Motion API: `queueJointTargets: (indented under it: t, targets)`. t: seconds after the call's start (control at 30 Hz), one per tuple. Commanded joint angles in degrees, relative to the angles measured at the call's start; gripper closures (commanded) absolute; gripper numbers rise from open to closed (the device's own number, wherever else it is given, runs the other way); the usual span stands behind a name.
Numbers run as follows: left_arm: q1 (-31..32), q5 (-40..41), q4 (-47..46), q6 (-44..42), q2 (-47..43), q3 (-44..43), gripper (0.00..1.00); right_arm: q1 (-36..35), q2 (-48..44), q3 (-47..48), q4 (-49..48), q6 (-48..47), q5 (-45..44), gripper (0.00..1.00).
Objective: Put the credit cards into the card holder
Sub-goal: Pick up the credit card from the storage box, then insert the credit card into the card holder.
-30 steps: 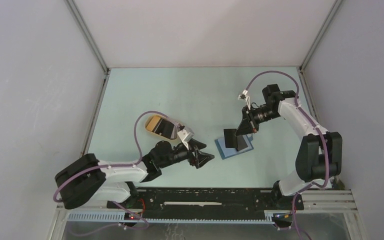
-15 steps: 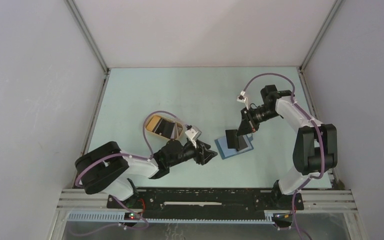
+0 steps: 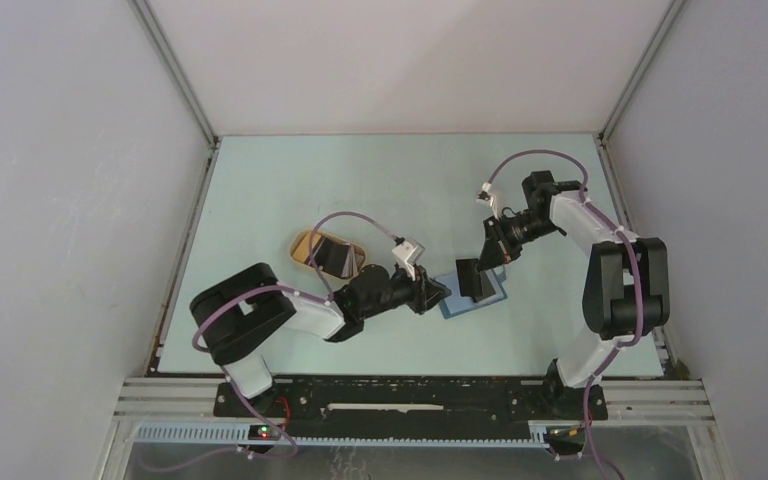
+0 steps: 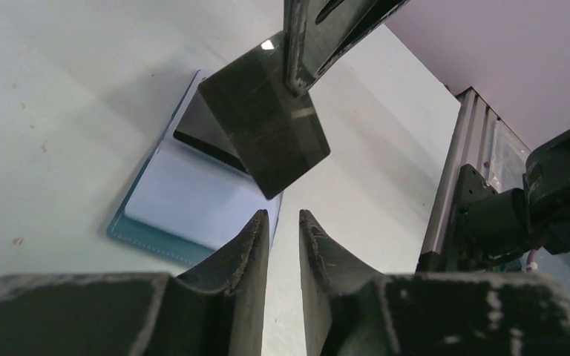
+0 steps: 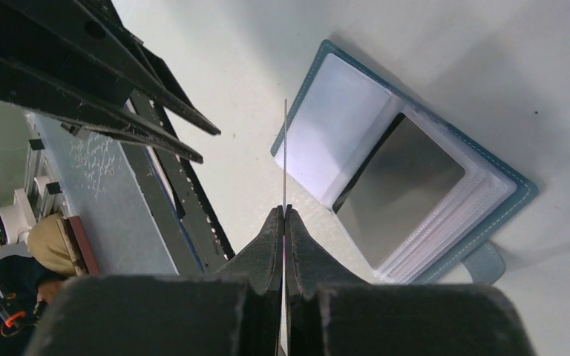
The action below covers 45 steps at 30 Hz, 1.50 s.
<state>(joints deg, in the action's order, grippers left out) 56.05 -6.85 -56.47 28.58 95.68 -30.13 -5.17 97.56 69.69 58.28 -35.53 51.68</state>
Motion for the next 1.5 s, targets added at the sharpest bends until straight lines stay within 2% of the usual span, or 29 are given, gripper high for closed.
queueJointTargets:
  t: [0.0,0.43,0.77,1.47]
  targets:
    - [-0.41,-2.34,1.13,1.83,3.53,-6.79,0.74,0.68,0.84,1.59,-2.46,3.15,-2.34,1.00]
    - [-0.40,-3.25,11.13,5.09,14.79,-16.52,0.79,1.63,2.26,1.59,-4.56,5.91,-4.11,1.00]
    - [-0.74,0.19,17.43,7.50,16.77,-17.45,0.81,1.67,4.03,1.68,-6.04,7.78,-5.12,1.00]
    - [-0.94,0.68,17.27,9.39,14.15,-13.74,0.81,0.48,7.42,1.68,-8.07,10.49,-11.84,1.00]
